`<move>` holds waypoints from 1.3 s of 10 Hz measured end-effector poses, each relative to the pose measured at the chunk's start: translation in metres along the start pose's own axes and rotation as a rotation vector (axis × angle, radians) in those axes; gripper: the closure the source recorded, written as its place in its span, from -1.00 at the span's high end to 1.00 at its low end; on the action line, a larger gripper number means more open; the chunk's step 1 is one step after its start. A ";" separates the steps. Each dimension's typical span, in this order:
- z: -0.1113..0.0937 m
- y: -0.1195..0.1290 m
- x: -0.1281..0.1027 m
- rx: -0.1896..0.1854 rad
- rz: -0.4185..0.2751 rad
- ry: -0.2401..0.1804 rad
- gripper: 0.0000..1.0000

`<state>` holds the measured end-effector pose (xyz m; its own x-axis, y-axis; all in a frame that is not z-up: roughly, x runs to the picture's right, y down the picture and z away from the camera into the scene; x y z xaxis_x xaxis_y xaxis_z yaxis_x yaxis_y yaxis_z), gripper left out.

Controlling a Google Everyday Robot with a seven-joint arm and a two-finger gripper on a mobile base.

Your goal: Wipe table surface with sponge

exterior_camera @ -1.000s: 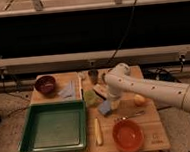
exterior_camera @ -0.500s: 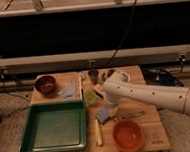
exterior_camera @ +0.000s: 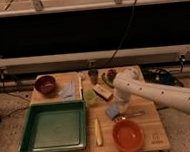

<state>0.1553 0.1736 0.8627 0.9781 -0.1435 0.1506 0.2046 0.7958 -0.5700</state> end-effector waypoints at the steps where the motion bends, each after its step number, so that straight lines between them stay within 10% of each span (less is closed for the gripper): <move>1: 0.000 -0.004 0.017 0.001 0.022 0.022 -1.00; 6: -0.006 -0.045 0.057 0.031 0.105 0.090 -1.00; 13: -0.003 -0.037 -0.019 0.020 -0.024 0.058 -1.00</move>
<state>0.1291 0.1450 0.8784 0.9737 -0.1956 0.1167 0.2274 0.8035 -0.5502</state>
